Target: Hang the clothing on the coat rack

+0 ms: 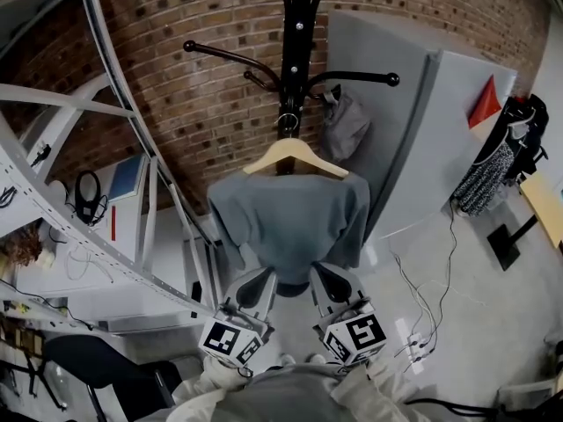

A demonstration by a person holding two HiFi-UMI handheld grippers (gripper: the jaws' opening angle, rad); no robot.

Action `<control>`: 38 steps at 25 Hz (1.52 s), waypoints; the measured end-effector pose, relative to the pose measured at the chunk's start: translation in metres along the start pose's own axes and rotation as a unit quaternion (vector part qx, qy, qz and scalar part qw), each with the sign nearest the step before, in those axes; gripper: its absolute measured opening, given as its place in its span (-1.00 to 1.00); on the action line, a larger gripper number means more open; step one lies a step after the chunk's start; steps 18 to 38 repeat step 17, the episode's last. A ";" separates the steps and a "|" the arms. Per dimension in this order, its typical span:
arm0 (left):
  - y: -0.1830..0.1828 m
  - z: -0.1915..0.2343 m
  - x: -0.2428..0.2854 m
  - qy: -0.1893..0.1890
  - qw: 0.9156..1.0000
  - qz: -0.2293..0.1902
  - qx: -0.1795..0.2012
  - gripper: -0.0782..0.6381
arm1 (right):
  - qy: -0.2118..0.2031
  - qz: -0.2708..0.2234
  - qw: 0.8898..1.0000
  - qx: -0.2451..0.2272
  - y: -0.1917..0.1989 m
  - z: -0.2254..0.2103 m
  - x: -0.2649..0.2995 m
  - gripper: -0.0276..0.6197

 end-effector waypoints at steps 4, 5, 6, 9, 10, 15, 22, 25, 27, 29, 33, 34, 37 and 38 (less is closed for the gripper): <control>0.003 -0.003 0.003 -0.014 1.000 0.001 0.009 -0.76 | -0.009 -0.001 1.000 -0.001 0.001 -0.008 -0.001 -0.84; 0.004 -0.004 0.005 -0.017 1.000 0.001 0.009 -0.76 | -0.011 0.000 1.000 -0.001 0.001 -0.010 -0.002 -0.84; 0.004 -0.005 0.007 -0.020 1.000 0.002 0.009 -0.76 | -0.014 0.001 1.000 -0.001 0.001 -0.012 -0.002 -0.84; 0.004 -0.010 0.010 -0.024 1.000 0.006 0.007 -0.76 | -0.018 0.004 1.000 0.000 -0.001 -0.016 -0.006 -0.84; 0.005 -0.011 0.011 -0.023 1.000 0.007 0.007 -0.76 | -0.018 0.005 1.000 0.000 -0.002 -0.018 -0.007 -0.84; 0.010 -0.015 0.017 -0.018 1.000 0.008 0.010 -0.76 | -0.018 0.001 1.000 0.001 -0.003 -0.024 -0.010 -0.84; 0.011 -0.017 0.018 -0.019 1.000 0.008 0.010 -0.76 | -0.019 0.001 1.000 0.002 -0.002 -0.025 -0.011 -0.84; 0.011 -0.017 0.018 -0.019 1.000 0.008 0.010 -0.76 | -0.019 0.001 1.000 0.002 -0.002 -0.025 -0.011 -0.84; 0.011 -0.017 0.018 -0.019 1.000 0.008 0.010 -0.76 | -0.019 0.001 1.000 0.002 -0.002 -0.025 -0.011 -0.84; 0.011 -0.017 0.018 -0.019 1.000 0.008 0.010 -0.76 | -0.019 0.001 1.000 0.002 -0.002 -0.025 -0.011 -0.84; 0.011 -0.017 0.018 -0.019 1.000 0.008 0.010 -0.76 | -0.019 0.001 1.000 0.002 -0.002 -0.025 -0.011 -0.84; 0.011 -0.017 0.018 -0.019 1.000 0.008 0.010 -0.76 | -0.019 0.001 1.000 0.002 -0.002 -0.025 -0.011 -0.84; 0.011 -0.017 0.018 -0.019 1.000 0.008 0.010 -0.76 | -0.019 0.001 1.000 0.002 -0.002 -0.025 -0.011 -0.84; 0.011 -0.017 0.018 -0.019 1.000 0.008 0.010 -0.76 | -0.019 0.001 1.000 0.002 -0.002 -0.025 -0.011 -0.84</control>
Point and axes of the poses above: the fingertips, and each gripper's own axes: x forward along the fingers, z to its left, y out of its underside, the point moved 9 cm from there along -x, backward along the fingers, and after that the axes turned 4 degrees about -y, right-handed, at the moved point
